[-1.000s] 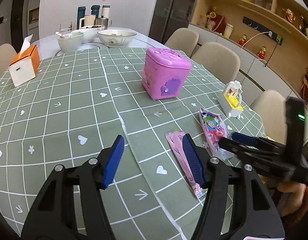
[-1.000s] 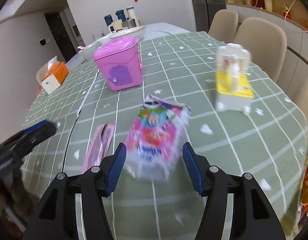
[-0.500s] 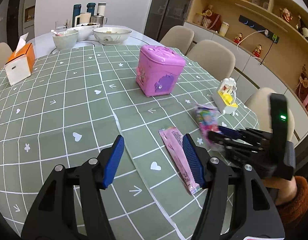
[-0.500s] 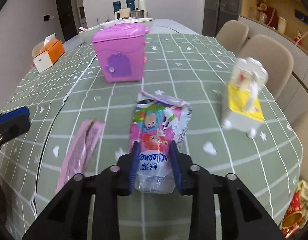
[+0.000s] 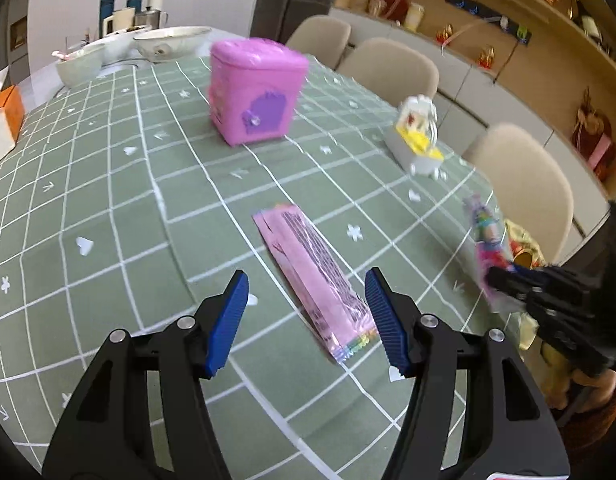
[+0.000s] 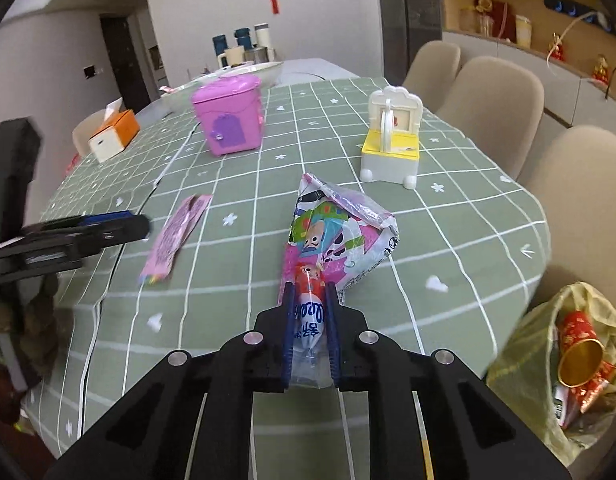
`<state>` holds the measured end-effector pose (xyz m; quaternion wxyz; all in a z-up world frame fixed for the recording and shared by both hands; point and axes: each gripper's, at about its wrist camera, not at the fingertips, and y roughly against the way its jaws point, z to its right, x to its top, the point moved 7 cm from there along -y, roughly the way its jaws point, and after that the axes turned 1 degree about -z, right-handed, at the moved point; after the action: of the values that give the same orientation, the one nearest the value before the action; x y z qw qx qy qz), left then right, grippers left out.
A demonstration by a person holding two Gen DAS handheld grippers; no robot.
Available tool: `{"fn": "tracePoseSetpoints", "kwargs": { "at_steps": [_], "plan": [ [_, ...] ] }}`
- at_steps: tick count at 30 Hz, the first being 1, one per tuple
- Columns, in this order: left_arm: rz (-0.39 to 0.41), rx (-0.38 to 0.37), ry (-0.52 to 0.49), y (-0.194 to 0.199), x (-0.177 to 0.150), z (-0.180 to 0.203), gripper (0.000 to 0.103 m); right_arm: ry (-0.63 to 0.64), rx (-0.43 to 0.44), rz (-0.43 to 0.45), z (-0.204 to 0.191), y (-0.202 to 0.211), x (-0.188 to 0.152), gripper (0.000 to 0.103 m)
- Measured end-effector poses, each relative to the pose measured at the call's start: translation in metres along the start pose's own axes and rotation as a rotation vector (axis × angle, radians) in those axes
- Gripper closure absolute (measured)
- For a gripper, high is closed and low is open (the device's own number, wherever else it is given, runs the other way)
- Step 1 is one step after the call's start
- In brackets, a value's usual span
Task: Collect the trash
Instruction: 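Grasp the pink candy stick wrapper with the left gripper while the right holds the snack bag, then carry the pink wrapper and snack bag over the trash bag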
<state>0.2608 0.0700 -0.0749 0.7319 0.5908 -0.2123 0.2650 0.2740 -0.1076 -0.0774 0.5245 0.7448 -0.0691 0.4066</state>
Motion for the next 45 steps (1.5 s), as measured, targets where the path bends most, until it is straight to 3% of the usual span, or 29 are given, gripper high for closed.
{"fn": "tracePoseSetpoints", "kwargs": {
  "at_steps": [8, 13, 21, 37, 45],
  "plan": [
    [-0.047, 0.052, -0.018, -0.023, -0.003, 0.013, 0.046, 0.054, -0.071, 0.067, 0.005, 0.033, -0.012, 0.088],
    [-0.043, 0.072, -0.032, -0.03, 0.001, 0.021, 0.067, 0.06, -0.086, 0.091, 0.007, 0.045, -0.015, 0.088],
    [-0.022, 0.067, -0.077, -0.024, 0.0, 0.031, 0.082, 0.045, -0.091, 0.108, 0.017, 0.056, -0.022, 0.088],
    [0.151, 0.03, -0.195, 0.03, 0.015, 0.085, 0.083, 0.005, -0.1, 0.148, 0.04, 0.071, -0.028, 0.088],
    [0.2, -0.029, -0.282, 0.042, 0.023, 0.151, 0.083, -0.048, -0.131, 0.2, 0.076, 0.096, -0.032, 0.088]
  ]
}}
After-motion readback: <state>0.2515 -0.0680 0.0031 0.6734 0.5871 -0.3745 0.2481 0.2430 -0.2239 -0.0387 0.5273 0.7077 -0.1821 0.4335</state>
